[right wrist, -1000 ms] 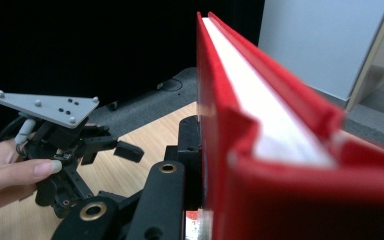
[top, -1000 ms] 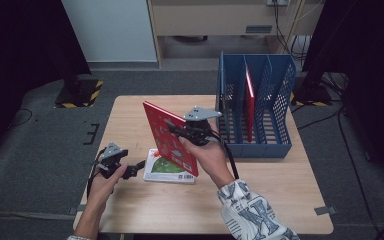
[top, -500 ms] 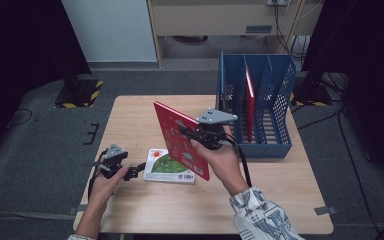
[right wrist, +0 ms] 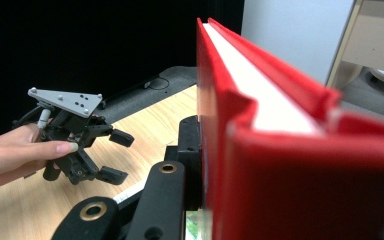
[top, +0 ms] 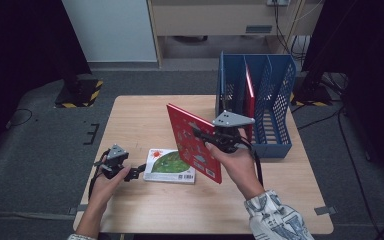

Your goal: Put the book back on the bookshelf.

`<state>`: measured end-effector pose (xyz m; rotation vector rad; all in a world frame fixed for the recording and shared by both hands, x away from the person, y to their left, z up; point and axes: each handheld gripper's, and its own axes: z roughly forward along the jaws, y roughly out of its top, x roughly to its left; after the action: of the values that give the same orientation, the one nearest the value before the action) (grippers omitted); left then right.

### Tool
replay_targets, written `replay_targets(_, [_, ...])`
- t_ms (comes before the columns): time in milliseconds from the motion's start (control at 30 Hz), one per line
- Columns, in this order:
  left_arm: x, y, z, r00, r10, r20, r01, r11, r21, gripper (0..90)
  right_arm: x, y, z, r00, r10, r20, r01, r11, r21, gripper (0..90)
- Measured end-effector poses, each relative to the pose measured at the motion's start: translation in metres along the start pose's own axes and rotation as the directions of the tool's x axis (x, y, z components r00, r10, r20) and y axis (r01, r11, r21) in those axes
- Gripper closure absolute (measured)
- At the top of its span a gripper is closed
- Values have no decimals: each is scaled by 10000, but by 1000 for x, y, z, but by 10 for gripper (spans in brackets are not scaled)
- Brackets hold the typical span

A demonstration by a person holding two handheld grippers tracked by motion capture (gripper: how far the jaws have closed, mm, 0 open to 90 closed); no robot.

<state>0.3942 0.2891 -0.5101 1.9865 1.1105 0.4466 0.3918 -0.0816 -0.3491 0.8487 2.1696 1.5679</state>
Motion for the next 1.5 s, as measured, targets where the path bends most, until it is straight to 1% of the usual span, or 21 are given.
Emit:
replay_targets(167, [-2,0,3,9998,177,-21,-177,9996,233,70,-6,-3,-15,9999,82,103,-82,10000,-50,791])
replay_targets(233, [-2,0,3,9999,134,-93,-132,9996,264,71,-9,-5,-20,9998,164,89,-164,9998,-64,791])
replay_targets(333, [0,-1,2,9998,37,-174,-33,9997,238,71,-12,-8,-27,9998,142,142,-142,9999,-21,791])
replay_targets(500, [0,-2,4,9997,84,-235,-72,9988,492,71,-15,-16,-34,9995,244,196,-245,9997,38,791])
replay_targets(700, [3,-2,1,9993,-95,-358,107,9994,343,71,-16,-23,-44,9991,315,292,-316,9995,20,791])
replay_targets(800, [3,-3,0,9990,-145,-412,161,9992,375,71,-17,-27,-50,9983,419,399,-418,9991,-47,791])
replay_targets(1000, [3,-3,1,9988,-135,-476,156,9989,440,70,-22,-27,-65,9975,549,449,-536,9981,-298,791])
replay_targets(1100, [4,-3,2,9985,-51,-541,80,9985,534,70,-26,-29,-71,9971,569,511,-552,9979,-344,791])
replay_targets(1267, [4,-4,0,9982,-111,-596,138,9989,459,67,-30,-34,-87,9958,605,690,-583,9977,-339,791])
replay_targets(1367, [5,-4,0,9979,-145,-635,177,9986,492,67,-32,-37,-97,9942,748,773,-722,9967,-363,790])
replay_targets(1500, [7,-4,-1,9971,-151,-742,191,9983,542,68,-34,-40,-109,9937,741,842,-716,9969,-317,791])
